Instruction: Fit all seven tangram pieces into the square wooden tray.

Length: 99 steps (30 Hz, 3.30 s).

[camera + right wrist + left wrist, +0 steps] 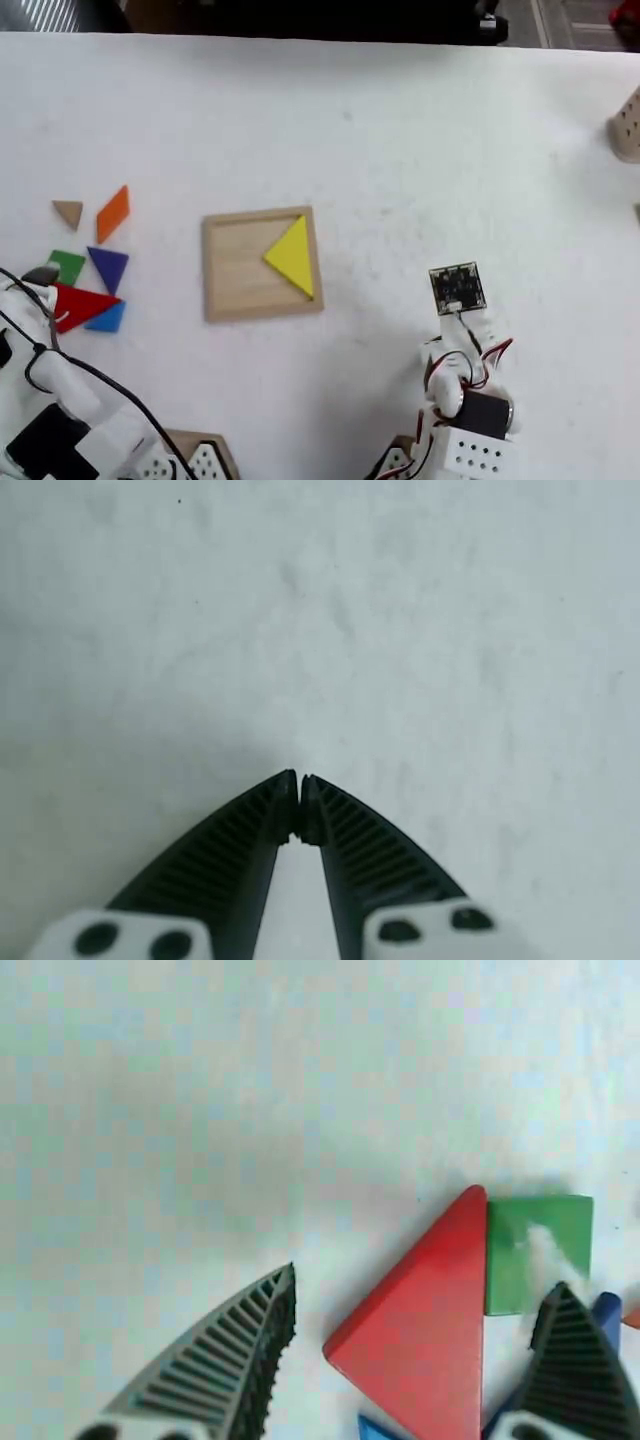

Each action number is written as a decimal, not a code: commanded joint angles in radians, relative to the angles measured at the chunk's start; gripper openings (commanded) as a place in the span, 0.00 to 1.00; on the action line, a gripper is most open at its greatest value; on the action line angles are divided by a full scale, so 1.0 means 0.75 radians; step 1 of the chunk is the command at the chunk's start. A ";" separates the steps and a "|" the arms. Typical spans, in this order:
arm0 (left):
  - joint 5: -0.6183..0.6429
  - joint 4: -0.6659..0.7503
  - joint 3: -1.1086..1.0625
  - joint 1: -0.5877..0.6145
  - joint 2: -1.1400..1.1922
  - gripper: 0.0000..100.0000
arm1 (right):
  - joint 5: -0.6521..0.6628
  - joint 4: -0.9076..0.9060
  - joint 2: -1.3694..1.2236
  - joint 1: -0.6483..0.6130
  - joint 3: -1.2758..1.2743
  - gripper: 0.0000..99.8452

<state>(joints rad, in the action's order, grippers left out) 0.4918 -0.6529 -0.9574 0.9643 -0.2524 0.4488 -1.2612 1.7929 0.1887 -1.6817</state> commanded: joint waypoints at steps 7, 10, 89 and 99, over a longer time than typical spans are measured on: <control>-0.092 -0.029 -0.006 -0.058 0.019 0.36 | 0.014 -0.011 0.007 0.007 -0.012 0.02; -0.096 -0.086 0.033 -0.060 0.050 0.37 | 0.014 -0.011 0.007 0.007 -0.012 0.02; -0.278 -0.291 0.426 -0.103 0.461 0.06 | 0.014 -0.011 0.007 0.009 -0.012 0.02; -0.374 -0.471 0.411 -0.107 0.124 0.13 | 0.014 -0.011 0.007 0.007 -0.012 0.02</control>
<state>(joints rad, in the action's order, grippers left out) 0.2232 -0.9367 -0.6506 0.8815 -0.0038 0.4488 -1.2643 1.7929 0.1887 -1.6817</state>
